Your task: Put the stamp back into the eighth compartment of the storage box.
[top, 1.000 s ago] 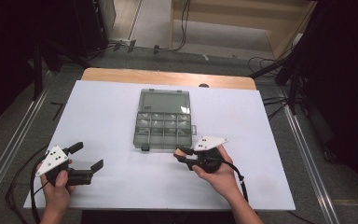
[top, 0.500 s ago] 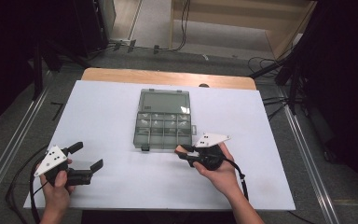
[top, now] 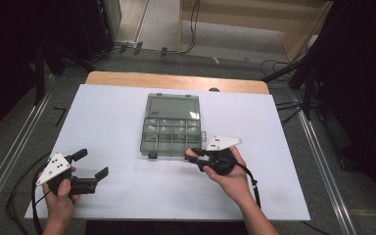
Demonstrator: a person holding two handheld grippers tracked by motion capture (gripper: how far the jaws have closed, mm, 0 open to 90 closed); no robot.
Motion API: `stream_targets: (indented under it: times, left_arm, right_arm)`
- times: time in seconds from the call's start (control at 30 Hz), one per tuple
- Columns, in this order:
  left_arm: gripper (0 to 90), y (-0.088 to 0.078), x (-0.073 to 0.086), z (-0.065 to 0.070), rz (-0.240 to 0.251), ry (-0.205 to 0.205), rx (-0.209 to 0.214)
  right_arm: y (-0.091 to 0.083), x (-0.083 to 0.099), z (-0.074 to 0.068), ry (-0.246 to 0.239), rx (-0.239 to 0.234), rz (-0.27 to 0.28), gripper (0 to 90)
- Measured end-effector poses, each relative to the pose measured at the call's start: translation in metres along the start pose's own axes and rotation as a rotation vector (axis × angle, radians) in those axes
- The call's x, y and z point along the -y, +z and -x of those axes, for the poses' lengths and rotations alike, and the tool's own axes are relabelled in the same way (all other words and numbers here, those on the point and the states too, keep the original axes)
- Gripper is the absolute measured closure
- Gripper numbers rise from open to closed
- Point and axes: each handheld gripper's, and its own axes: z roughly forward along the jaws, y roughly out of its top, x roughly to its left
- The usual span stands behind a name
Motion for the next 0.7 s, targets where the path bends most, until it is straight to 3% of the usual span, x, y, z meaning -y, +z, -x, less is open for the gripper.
stream_targets:
  times: [0.7]
  left_arm:
    - [0.0, 0.001, 0.000, 0.000, 0.008, 0.002, 0.012]
  right_arm:
    - [0.004, -0.005, 0.014, 0.042, 0.021, 0.017, 65.0]
